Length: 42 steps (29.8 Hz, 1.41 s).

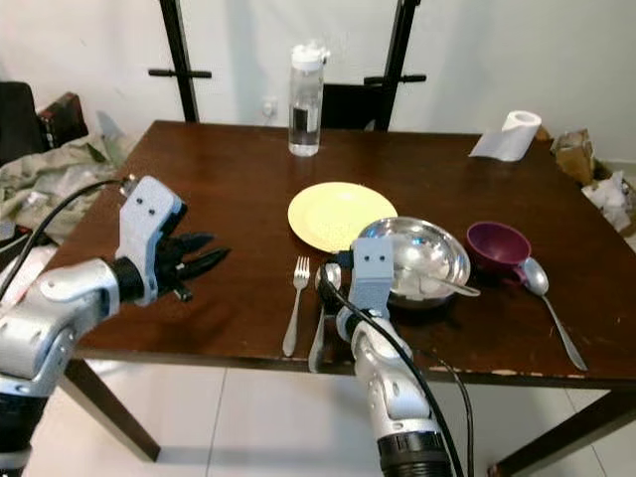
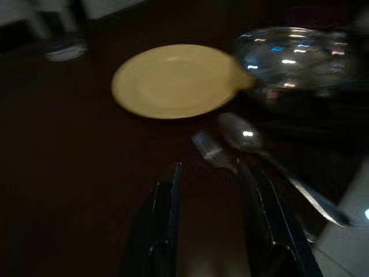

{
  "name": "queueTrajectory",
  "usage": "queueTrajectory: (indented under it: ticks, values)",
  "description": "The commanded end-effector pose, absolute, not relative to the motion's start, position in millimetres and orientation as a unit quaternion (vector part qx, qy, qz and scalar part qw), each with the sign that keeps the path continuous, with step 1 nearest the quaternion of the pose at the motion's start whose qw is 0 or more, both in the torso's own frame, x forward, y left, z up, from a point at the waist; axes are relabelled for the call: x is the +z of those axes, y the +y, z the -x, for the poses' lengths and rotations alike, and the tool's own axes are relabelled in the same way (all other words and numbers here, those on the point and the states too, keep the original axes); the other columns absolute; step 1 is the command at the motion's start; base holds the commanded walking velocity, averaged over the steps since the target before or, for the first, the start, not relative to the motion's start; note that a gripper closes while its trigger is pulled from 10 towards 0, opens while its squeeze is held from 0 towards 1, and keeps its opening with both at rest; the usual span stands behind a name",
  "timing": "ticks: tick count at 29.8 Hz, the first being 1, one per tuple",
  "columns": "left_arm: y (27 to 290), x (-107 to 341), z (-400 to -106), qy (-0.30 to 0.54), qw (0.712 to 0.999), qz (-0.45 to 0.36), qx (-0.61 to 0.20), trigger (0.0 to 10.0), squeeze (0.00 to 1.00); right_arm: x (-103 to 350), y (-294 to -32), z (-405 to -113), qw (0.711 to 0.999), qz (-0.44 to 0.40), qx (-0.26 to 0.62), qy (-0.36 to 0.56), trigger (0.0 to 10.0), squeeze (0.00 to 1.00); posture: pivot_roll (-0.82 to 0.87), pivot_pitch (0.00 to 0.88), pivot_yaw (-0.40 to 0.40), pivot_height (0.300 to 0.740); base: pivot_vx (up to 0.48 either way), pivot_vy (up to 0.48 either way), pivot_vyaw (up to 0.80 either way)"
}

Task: Setting the table

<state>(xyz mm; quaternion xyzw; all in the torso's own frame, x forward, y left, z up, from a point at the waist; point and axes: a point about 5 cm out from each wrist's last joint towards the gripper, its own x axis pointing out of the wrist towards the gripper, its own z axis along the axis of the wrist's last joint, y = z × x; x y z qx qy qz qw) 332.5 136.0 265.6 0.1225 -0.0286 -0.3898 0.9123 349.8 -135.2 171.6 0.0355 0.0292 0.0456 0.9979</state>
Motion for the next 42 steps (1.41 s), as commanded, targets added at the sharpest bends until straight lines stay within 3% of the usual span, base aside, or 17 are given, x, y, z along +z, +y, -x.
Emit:
queueTrajectory:
  ticks: [1,20,21,23,37,38,39,40,42]
  values:
    - [137,270,-334,-0.022,0.904,-0.11,-0.413,10.0,0.0,170,-134,-348,0.998,-0.033,0.036,0.042,10.0,0.0,0.1,0.193,0.124,0.74,0.0,0.0,0.0]
    - [125,313,-356,-0.056,0.879,-0.137,-0.453,10.0,0.0,130,-130,-333,0.988,-0.022,0.037,0.147,10.0,0.0,0.11,0.215,0.114,0.74,0.0,0.0,0.0]
    - [126,314,-357,-0.057,0.879,-0.137,-0.453,10.0,0.0,127,-131,-332,0.987,-0.02,0.038,0.154,8.9,0.0,0.11,0.214,0.111,0.74,0.0,0.0,0.0]
    - [128,318,-360,-0.06,0.881,-0.14,-0.448,10.0,0.0,121,-131,-332,0.985,-0.019,0.038,0.167,0.0,0.0,0.11,0.212,0.108,0.74,0.0,0.0,0.0]
    - [131,319,-366,-0.064,0.885,-0.141,-0.439,10.0,0.0,124,-135,-335,0.986,-0.012,0.034,0.161,0.0,0.0,0.11,0.195,0.11,0.74,0.0,0.0,0.0]
    - [131,319,-367,-0.065,0.885,-0.14,-0.438,10.0,0.0,132,-136,-336,0.989,0.001,0.035,0.141,8.2,0.0,0.11,0.192,0.11,0.74,0.0,0.0,0.0]
    - [131,319,-367,-0.065,0.885,-0.14,-0.438,10.0,0.0,132,-136,-336,0.989,0.001,0.035,0.141,8.2,0.0,0.11,0.192,0.11,0.74,0.0,0.0,0.0]
    - [131,318,-367,-0.066,0.886,-0.14,-0.438,10.0,0.0,137,-137,-337,0.991,0.002,0.035,0.129,10.0,0.0,0.11,0.192,0.11,0.74,0.0,0.0,0.0]
    - [131,317,-367,-0.065,0.886,-0.14,-0.437,10.0,0.0,144,-137,-338,0.993,-0.001,0.034,0.109,10.0,0.0,0.11,0.19,0.111,0.74,0.0,0.0,0.0]
